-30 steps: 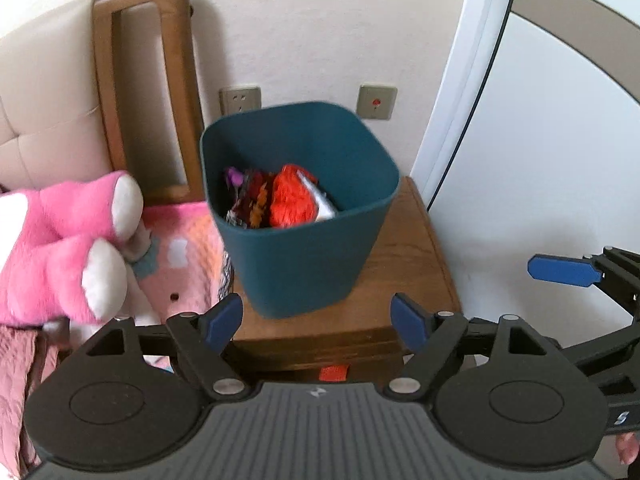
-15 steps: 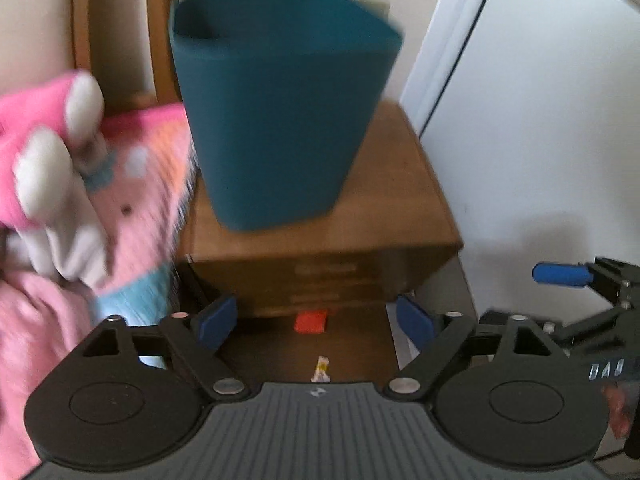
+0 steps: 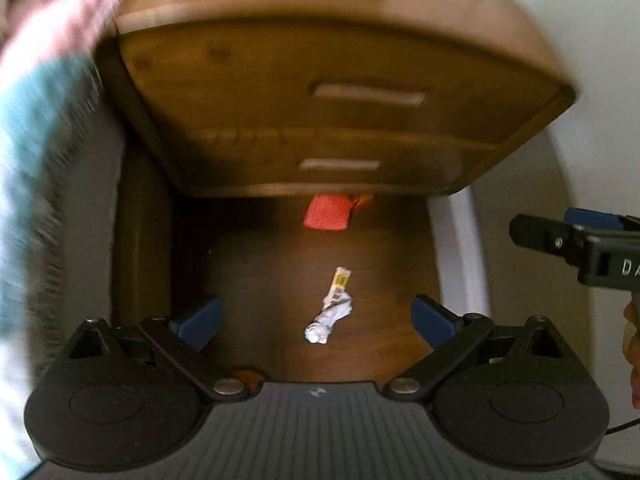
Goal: Collect trash
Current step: 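Move both open tools back down toward the remaining floor trash, then grasp the tissue with left while right closes on the yellow snack wrapper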
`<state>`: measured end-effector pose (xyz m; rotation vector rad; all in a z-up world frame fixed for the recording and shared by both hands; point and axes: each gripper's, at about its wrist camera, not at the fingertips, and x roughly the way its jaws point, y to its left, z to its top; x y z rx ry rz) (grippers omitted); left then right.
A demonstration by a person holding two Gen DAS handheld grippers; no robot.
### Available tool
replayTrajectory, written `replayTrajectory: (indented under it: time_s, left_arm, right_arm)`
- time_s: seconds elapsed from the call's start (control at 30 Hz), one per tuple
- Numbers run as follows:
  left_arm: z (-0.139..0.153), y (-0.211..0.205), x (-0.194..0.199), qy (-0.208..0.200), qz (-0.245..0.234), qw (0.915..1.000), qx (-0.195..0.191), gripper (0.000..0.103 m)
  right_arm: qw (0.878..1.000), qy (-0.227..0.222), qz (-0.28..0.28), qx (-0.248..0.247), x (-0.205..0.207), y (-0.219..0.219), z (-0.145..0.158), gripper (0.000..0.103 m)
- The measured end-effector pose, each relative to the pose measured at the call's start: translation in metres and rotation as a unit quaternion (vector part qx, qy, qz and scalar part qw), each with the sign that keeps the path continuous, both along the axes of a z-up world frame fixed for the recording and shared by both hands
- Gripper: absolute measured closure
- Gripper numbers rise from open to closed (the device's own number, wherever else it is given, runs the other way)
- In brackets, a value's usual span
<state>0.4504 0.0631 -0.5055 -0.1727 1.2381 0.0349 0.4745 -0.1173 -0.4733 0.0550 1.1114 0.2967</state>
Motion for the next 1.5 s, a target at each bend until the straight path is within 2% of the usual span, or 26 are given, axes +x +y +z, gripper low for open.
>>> replayTrajectory:
  time_s: [0.13, 0.3, 0.37, 0.5, 0.67, 0.83, 0.93, 1.0, 1.13, 1.2, 1.27, 1.37, 1.47, 1.5]
  left_arm:
    - [-0.076, -0.008, 0.004, 0.023, -0.002, 0.9997, 0.004, 0.002]
    - [-0.167, -0.03, 0.001, 0.044, -0.058, 0.997, 0.024, 0.002]
    - [-0.198, -0.037, 0.002, 0.057, -0.066, 0.9959, 0.026, 0.002]
    - [-0.253, -0.046, 0.004, 0.067, -0.071, 0.9946, 0.032, 0.002]
    - [-0.315, -0.054, 0.008, 0.083, -0.088, 0.9912, 0.053, 0.002]
    - [-0.354, -0.059, 0.01, 0.096, -0.112, 0.9864, 0.072, 0.002]
    - [-0.369, -0.06, 0.012, 0.101, -0.122, 0.9844, 0.076, 0.003]
    - [-0.373, -0.061, 0.013, 0.103, -0.125, 0.9839, 0.075, 0.003]
    - [-0.378, -0.067, 0.017, 0.1, -0.141, 0.9831, 0.061, 0.013]
    - [-0.381, -0.068, 0.02, 0.103, -0.143, 0.9829, 0.055, 0.022]
    - [-0.383, -0.065, 0.023, 0.106, -0.139, 0.9833, 0.05, 0.037]
    - [-0.383, -0.063, 0.024, 0.103, -0.138, 0.9837, 0.05, 0.039]
    - [-0.384, -0.063, 0.024, 0.108, -0.141, 0.9829, 0.049, 0.051]
    - [-0.384, -0.06, 0.024, 0.11, -0.142, 0.9825, 0.049, 0.053]
  right_arm:
    - [1.0, 0.007, 0.007, -0.006, 0.008, 0.002, -0.073, 0.001]
    - [1.0, 0.018, 0.012, -0.004, 0.025, 0.007, -0.155, 0.001]
    - [1.0, 0.022, 0.017, -0.007, 0.031, 0.009, -0.187, 0.002]
    - [0.999, 0.04, 0.033, -0.015, 0.039, 0.015, -0.25, 0.003]
    - [0.993, 0.093, 0.066, -0.027, 0.04, 0.032, -0.326, 0.009]
    - [0.986, 0.151, 0.063, -0.034, 0.04, 0.049, -0.389, 0.019]
    - [0.983, 0.174, 0.04, -0.038, 0.046, 0.055, -0.41, 0.025]
    - [0.981, 0.19, 0.022, -0.037, 0.05, 0.058, -0.418, 0.025]
    - [0.974, 0.222, -0.015, -0.039, 0.056, 0.06, -0.433, 0.034]
    - [0.972, 0.231, -0.026, -0.04, 0.059, 0.062, -0.438, 0.035]
    - [0.972, 0.228, -0.034, -0.046, 0.06, 0.065, -0.439, 0.035]
    - [0.971, 0.227, -0.041, -0.061, 0.062, 0.073, -0.44, 0.036]
    - [0.968, 0.227, -0.042, -0.097, 0.062, 0.085, -0.44, 0.044]
    - [0.967, 0.225, -0.042, -0.111, 0.062, 0.088, -0.44, 0.052]
